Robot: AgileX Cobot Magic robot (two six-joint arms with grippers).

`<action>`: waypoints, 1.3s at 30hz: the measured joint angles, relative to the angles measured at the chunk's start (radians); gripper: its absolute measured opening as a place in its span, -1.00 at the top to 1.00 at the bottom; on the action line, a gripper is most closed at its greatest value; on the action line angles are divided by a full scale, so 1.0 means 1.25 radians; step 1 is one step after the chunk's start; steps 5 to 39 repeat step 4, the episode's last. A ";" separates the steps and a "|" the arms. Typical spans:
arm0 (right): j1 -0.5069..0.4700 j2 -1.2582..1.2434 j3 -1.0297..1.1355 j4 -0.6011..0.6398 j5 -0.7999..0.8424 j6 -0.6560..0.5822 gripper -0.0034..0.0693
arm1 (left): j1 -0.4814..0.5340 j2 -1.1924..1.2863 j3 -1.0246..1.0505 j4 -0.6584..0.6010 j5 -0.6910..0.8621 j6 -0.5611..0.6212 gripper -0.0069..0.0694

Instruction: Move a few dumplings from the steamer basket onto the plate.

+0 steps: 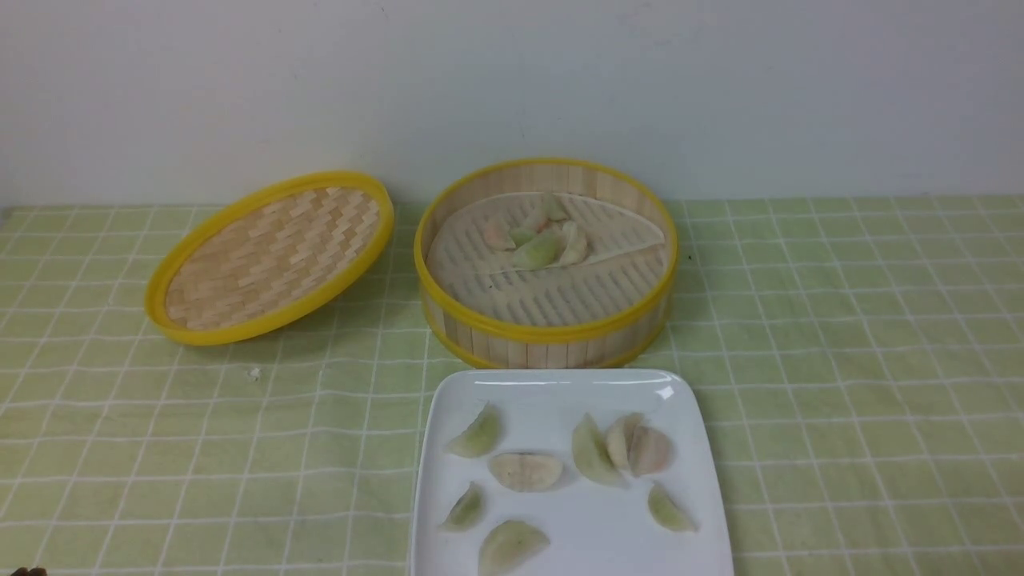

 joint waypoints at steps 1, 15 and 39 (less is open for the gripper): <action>0.000 0.000 0.000 0.000 0.000 0.000 0.95 | 0.000 0.000 0.000 0.000 0.000 0.000 0.83; 0.000 0.000 0.000 0.000 0.000 0.000 0.95 | 0.000 0.000 0.000 0.000 0.000 0.000 0.83; 0.000 0.000 0.000 0.000 0.000 0.000 0.95 | 0.000 0.000 0.000 0.000 0.000 0.000 0.83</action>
